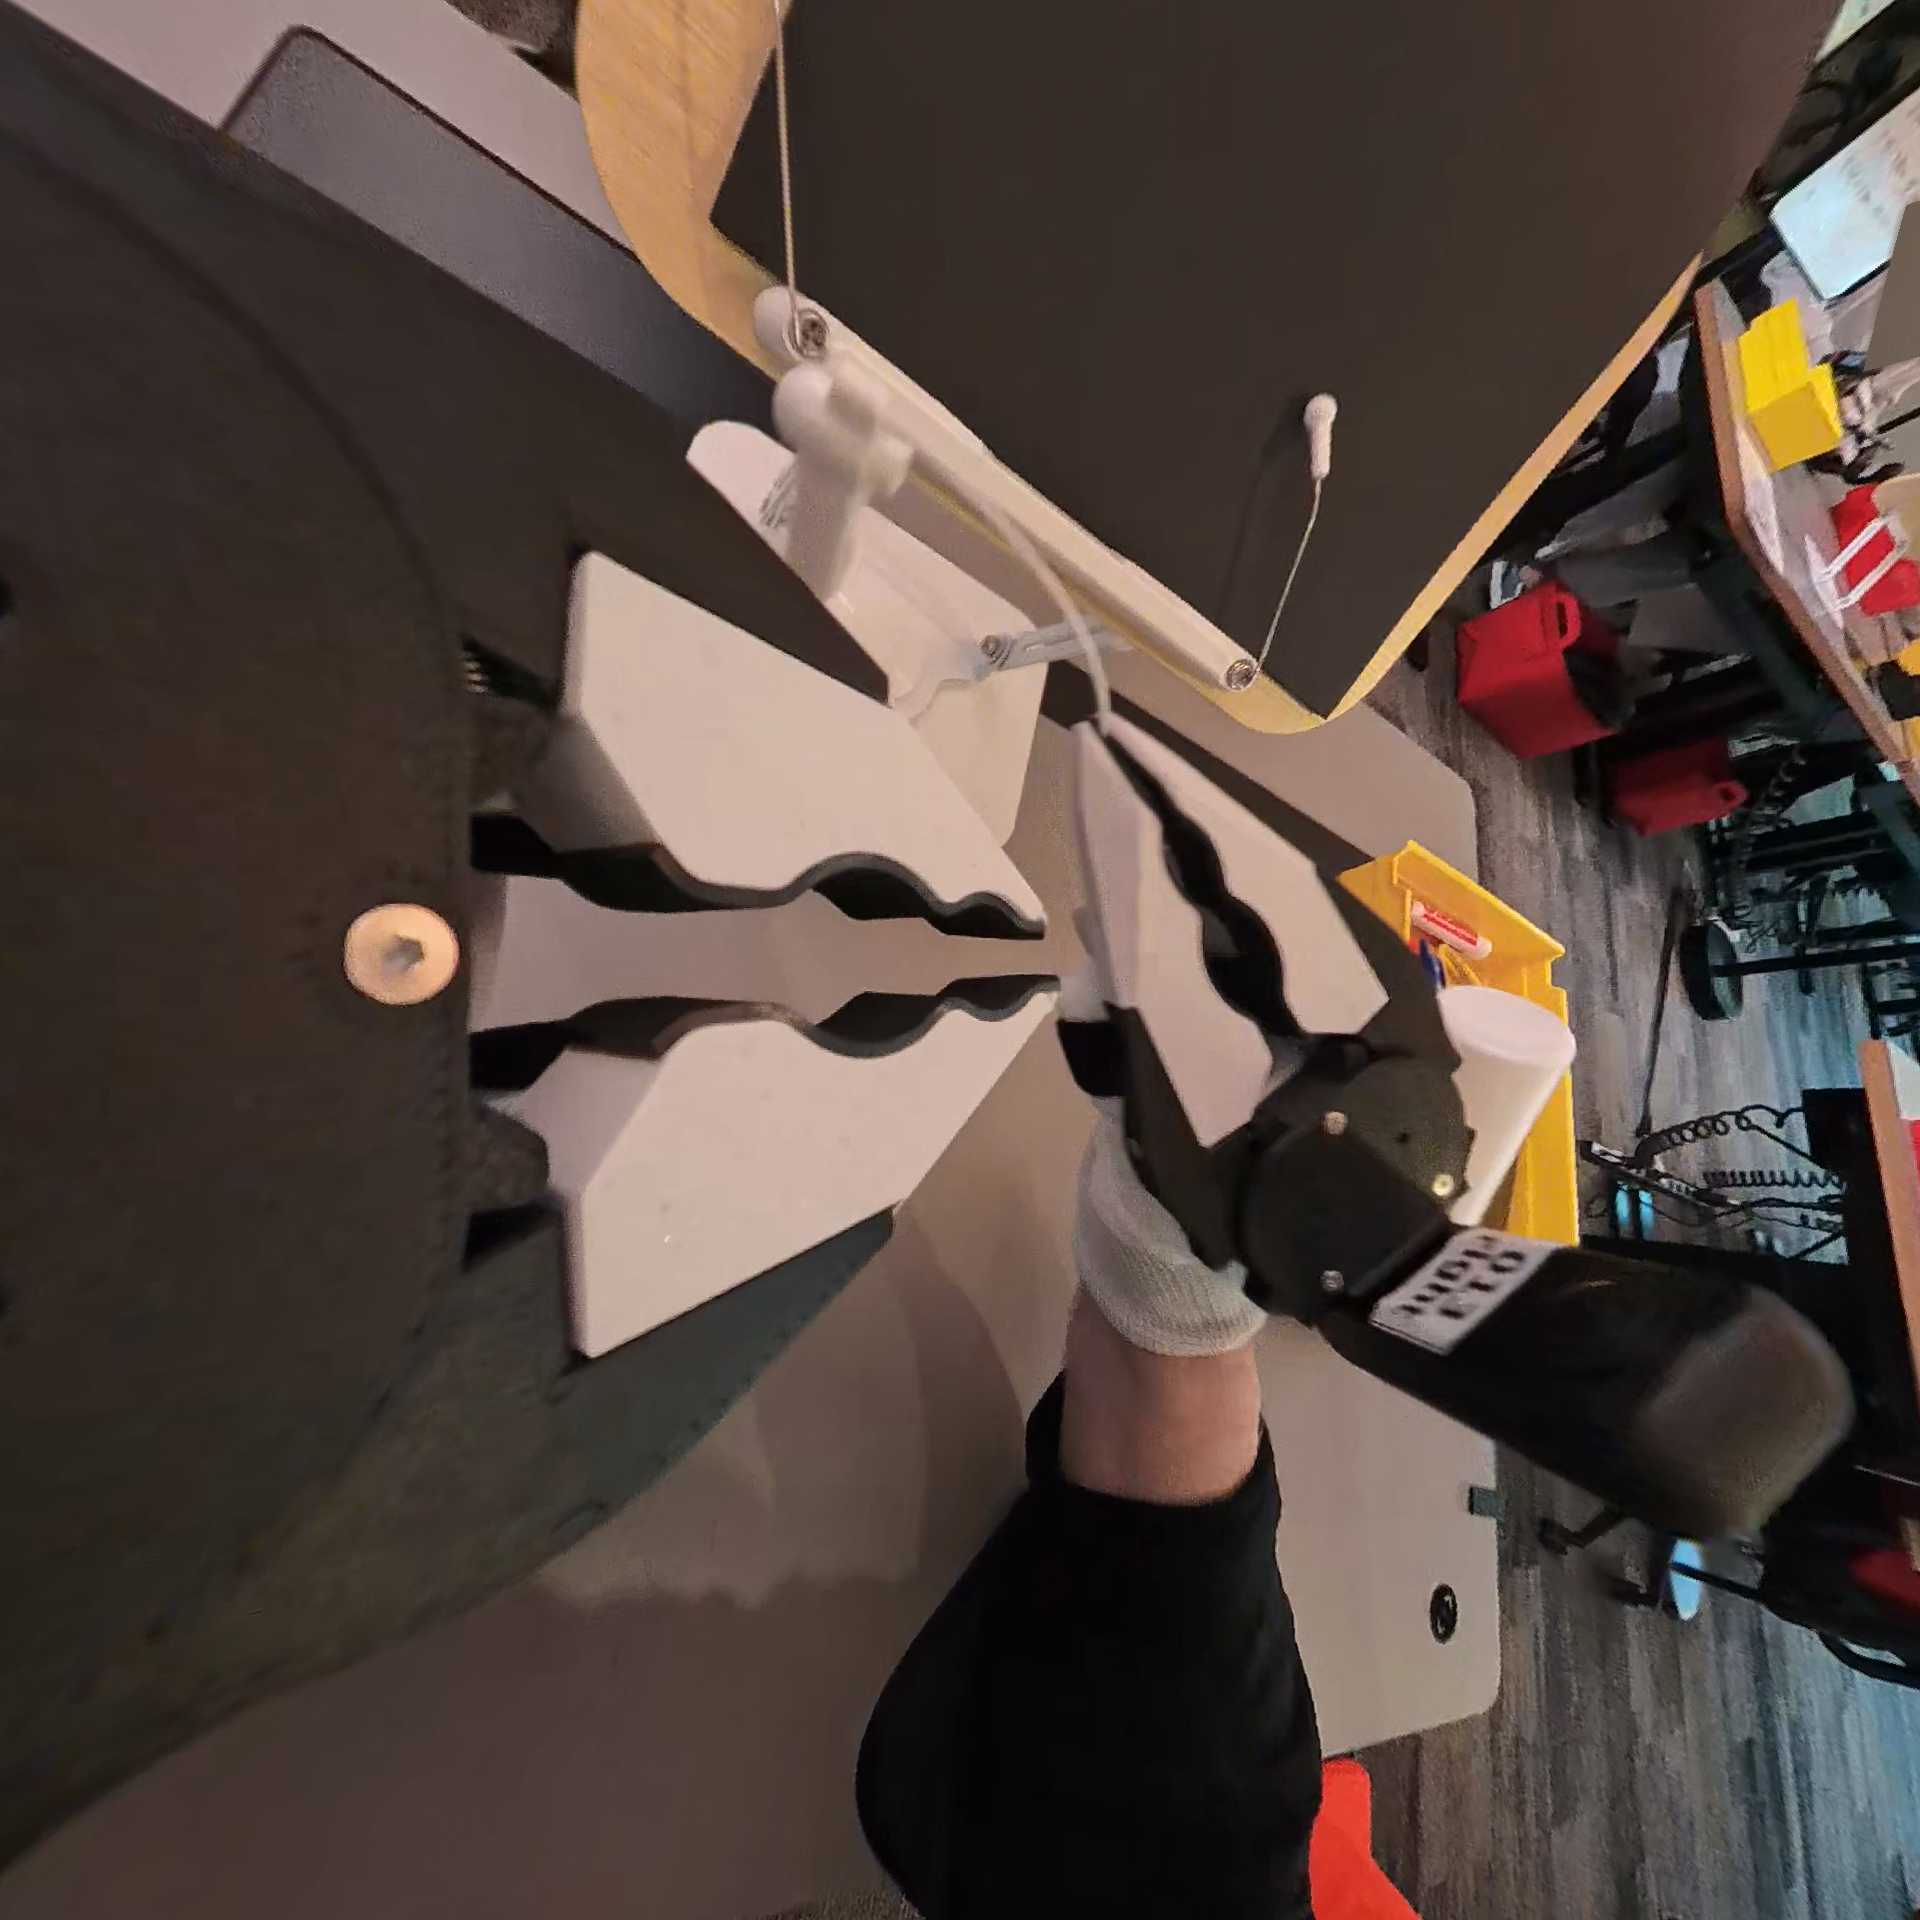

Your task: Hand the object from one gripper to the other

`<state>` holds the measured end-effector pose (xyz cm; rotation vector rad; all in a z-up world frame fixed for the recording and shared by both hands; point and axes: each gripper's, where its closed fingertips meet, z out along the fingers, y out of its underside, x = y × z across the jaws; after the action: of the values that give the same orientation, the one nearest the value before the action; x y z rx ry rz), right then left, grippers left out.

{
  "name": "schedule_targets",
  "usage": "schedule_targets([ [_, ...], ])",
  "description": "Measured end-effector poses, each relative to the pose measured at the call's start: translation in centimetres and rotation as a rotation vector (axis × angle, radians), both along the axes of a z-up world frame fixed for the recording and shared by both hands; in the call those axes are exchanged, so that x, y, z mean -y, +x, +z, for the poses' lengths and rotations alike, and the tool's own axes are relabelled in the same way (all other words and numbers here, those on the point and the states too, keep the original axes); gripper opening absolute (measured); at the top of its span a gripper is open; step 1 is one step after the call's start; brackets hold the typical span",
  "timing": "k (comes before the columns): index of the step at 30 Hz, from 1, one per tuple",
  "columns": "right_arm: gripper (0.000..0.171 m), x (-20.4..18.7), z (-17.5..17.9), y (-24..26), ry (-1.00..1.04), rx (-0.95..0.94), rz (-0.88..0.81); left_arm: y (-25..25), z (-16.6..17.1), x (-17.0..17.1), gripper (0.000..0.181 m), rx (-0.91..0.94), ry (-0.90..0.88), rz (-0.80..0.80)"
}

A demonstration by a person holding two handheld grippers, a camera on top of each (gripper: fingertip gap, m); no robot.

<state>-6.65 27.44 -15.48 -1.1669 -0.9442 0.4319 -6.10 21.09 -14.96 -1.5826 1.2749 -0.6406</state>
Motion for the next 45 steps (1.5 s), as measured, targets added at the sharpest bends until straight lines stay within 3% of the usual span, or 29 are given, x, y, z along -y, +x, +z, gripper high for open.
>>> schedule_targets([
  [7,0.000,0.9,2.3,1.1,-0.291,-0.343,0.278,1.3,-1.3,-2.9,0.013,0.062,0.003,0.060],
  [11,0.000,0.7,2.9,2.0,-0.436,-0.509,0.379,1.5,1.1,-3.7,0.009,0.189,0.228,0.058],
  [15,0.000,0.4,2.6,1.8,-0.542,-0.581,0.430,1.5,3.0,-2.5,0.008,0.192,0.498,0.049],
  [18,0.000,0.7,2.2,1.2,-0.561,-0.572,0.444,0.8,4.7,-3.0,0.015,0.202,0.666,0.149],
  [21,0.000,1.1,2.3,0.8,-0.557,-0.562,0.461,0.6,5.0,-2.9,0.021,0.198,0.701,0.156],
  [26,0.000,1.9,2.1,0.2,-0.542,-0.525,0.505,0.0,4.3,-3.9,0.020,0.066,0.826,0.218],
  [32,0.000,2.7,2.1,-0.3,-0.557,-0.533,0.560,-0.8,4.6,-4.7,0.016,-0.102,1.101,0.325],
  [37,0.000,2.7,1.9,-0.6,-0.597,-0.550,0.581,-0.4,3.7,-5.6,0.018,-0.217,1.217,0.368],
  [45,0.000,3.0,2.0,-0.7,-0.618,-0.544,0.593,-0.5,3.6,-5.7,0.020,-0.238,1.274,0.377],
])
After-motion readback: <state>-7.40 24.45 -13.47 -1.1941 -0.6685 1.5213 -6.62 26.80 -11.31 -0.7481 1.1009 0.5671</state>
